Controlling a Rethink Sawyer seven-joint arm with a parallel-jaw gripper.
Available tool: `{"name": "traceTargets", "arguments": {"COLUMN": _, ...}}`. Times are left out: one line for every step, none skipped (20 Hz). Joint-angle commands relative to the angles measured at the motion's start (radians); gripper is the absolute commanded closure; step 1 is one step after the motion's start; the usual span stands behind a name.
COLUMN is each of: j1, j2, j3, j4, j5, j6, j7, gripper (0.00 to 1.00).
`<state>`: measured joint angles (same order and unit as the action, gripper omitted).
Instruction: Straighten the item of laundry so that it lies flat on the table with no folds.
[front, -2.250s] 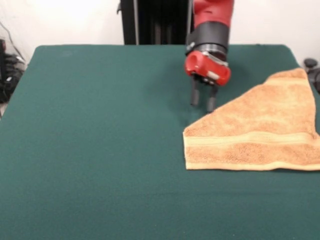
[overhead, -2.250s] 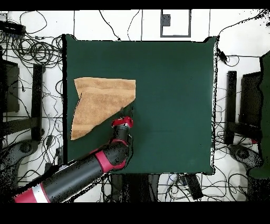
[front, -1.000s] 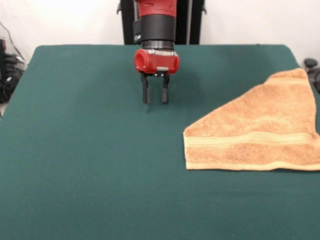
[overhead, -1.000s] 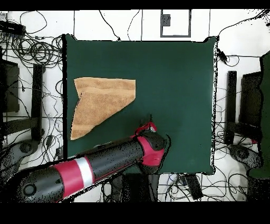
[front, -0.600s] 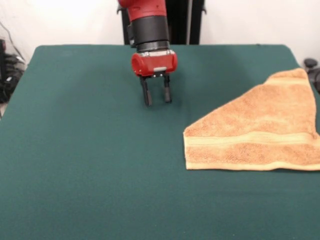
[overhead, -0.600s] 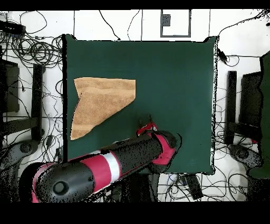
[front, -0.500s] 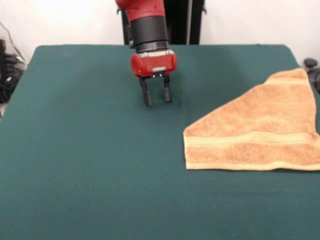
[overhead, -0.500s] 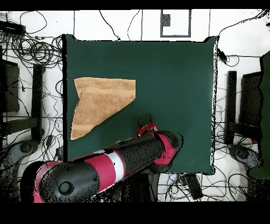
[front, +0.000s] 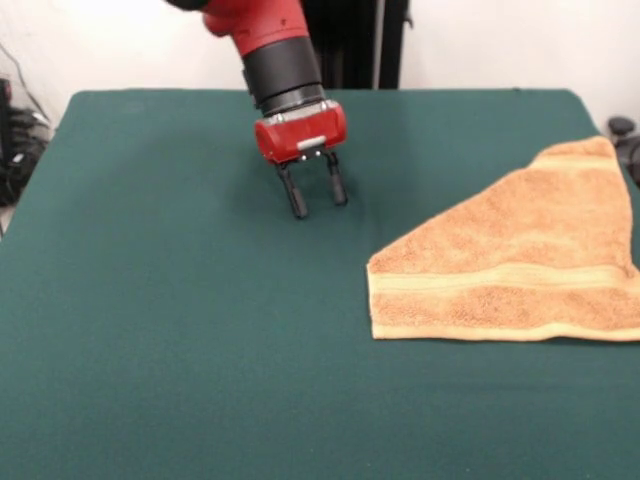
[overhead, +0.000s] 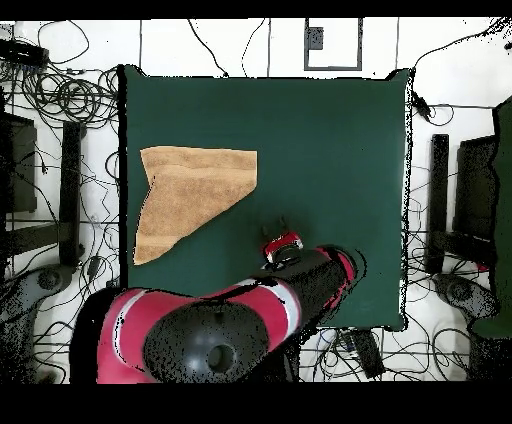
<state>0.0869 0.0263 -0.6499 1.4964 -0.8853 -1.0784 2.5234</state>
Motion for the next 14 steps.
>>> {"name": "traceTargets", "arguments": {"j1": 0.005, "j2": 0.037, "j3": 0.457, "j4": -0.025, "j5": -0.014, "j6": -0.185, "j7": 0.282, "gripper": 0.0}}
{"name": "traceTargets", "arguments": {"j1": -0.008, "j2": 0.033, "j3": 0.48, "j4": -0.014, "j5": -0.002, "j6": -0.193, "j7": 0.279, "gripper": 0.0}}
{"name": "traceTargets", "arguments": {"j1": -0.014, "j2": 0.029, "j3": 0.491, "j4": -0.006, "j5": 0.003, "j6": -0.194, "j7": 0.274, "gripper": 0.0}}
{"name": "traceTargets", "arguments": {"j1": -0.021, "j2": 0.029, "j3": 0.5, "j4": 0.008, "j5": 0.041, "j6": -0.208, "j7": 0.23, "gripper": 0.0}}
{"name": "traceTargets", "arguments": {"j1": -0.03, "j2": 0.027, "j3": 0.512, "j4": 0.017, "j5": 0.055, "j6": -0.214, "j7": 0.219, "gripper": 0.0}}
{"name": "traceTargets", "arguments": {"j1": -0.041, "j2": 0.026, "j3": 0.527, "j4": 0.024, "j5": 0.061, "j6": -0.222, "j7": 0.22, "gripper": 0.0}}
{"name": "traceTargets", "arguments": {"j1": -0.051, "j2": 0.026, "j3": 0.543, "j4": 0.03, "j5": 0.066, "j6": -0.229, "j7": 0.221, "gripper": 0.0}}
{"name": "traceTargets", "arguments": {"j1": -0.066, "j2": 0.027, "j3": 0.56, "j4": 0.044, "j5": 0.092, "j6": -0.248, "j7": 0.21, "gripper": 0.0}}
{"name": "traceTargets", "arguments": {"j1": -0.078, "j2": 0.025, "j3": 0.574, "j4": 0.051, "j5": 0.095, "j6": -0.252, "j7": 0.218, "gripper": 0.0}}
{"name": "traceTargets", "arguments": {"j1": -0.091, "j2": 0.023, "j3": 0.591, "j4": 0.06, "j5": 0.102, "j6": -0.266, "j7": 0.227, "gripper": 0.0}}
{"name": "traceTargets", "arguments": {"j1": -0.101, "j2": 0.022, "j3": 0.602, "j4": 0.068, "j5": 0.107, "j6": -0.273, "j7": 0.224, "gripper": 0.0}}
{"name": "traceTargets", "arguments": {"j1": -0.112, "j2": 0.018, "j3": 0.615, "j4": 0.078, "j5": 0.113, "j6": -0.283, "j7": 0.228, "gripper": 0.0}}
{"name": "traceTargets", "arguments": {"j1": -0.123, "j2": 0.015, "j3": 0.627, "j4": 0.088, "j5": 0.119, "j6": -0.292, "j7": 0.232, "gripper": 0.0}}
{"name": "traceTargets", "arguments": {"j1": -0.131, "j2": 0.009, "j3": 0.638, "j4": 0.101, "j5": 0.129, "j6": -0.297, "j7": 0.235, "gripper": 0.0}}
